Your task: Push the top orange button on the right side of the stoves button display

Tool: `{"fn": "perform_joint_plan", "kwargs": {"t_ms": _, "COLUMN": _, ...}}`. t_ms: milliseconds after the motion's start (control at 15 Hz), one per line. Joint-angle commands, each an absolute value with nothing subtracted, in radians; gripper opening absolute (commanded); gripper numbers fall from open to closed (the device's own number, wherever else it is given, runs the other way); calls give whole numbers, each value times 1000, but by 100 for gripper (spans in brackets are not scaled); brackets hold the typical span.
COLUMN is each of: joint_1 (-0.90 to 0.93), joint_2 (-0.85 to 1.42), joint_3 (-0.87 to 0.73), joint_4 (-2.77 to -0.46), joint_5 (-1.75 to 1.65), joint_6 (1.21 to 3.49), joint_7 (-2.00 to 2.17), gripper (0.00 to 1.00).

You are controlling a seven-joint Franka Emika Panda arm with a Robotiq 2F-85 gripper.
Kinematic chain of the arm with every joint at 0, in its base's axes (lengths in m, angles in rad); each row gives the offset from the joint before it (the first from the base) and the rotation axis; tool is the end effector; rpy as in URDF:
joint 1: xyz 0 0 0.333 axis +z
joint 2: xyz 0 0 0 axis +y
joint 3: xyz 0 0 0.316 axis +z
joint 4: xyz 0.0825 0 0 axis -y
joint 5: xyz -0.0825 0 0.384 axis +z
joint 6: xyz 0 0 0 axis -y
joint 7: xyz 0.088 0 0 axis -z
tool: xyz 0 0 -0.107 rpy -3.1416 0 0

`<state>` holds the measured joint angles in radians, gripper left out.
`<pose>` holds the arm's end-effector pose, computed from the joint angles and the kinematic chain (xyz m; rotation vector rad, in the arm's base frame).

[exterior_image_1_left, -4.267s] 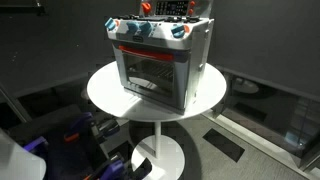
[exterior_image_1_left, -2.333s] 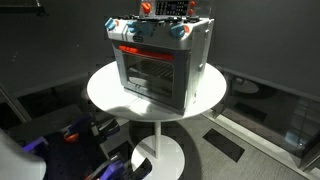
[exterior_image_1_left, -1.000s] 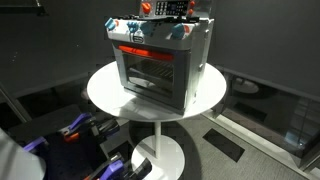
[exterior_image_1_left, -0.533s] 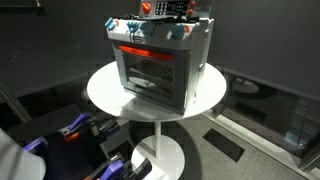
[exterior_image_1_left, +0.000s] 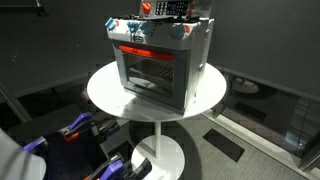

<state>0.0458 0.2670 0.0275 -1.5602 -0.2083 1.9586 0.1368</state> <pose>0.6563 0.0327 0.5052 2.9576 0.0019 0.2234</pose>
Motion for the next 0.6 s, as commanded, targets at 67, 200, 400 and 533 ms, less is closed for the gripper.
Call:
{"fn": "perform_joint_plan", "kwargs": {"t_ms": 67, "joint_1": 65, "joint_2": 322, "joint_3": 16, "joint_4": -1477, "joint_5": -225, "joint_6": 1936, "joint_7": 142, "gripper": 100}}
{"fn": "perform_joint_plan", "kwargs": {"t_ms": 200, "joint_1": 66, "joint_2": 330, "joint_3": 15, "joint_4": -1467, "joint_5": -225, "joint_6": 1928, "joint_7": 142, "gripper": 100}}
{"fn": "perform_joint_plan", "kwargs": {"t_ms": 400, "joint_1": 67, "joint_2": 310, "joint_3": 16, "joint_4": -1471, "joint_5": -214, "joint_6": 1880, "joint_7": 136, "gripper": 100}}
{"fn": "perform_joint_plan", "kwargs": {"t_ms": 533, "joint_1": 64, "joint_2": 286, "joint_3": 19, "joint_4": -1483, "joint_5": -198, "joint_6": 1834, "joint_7": 126, "gripper": 100}}
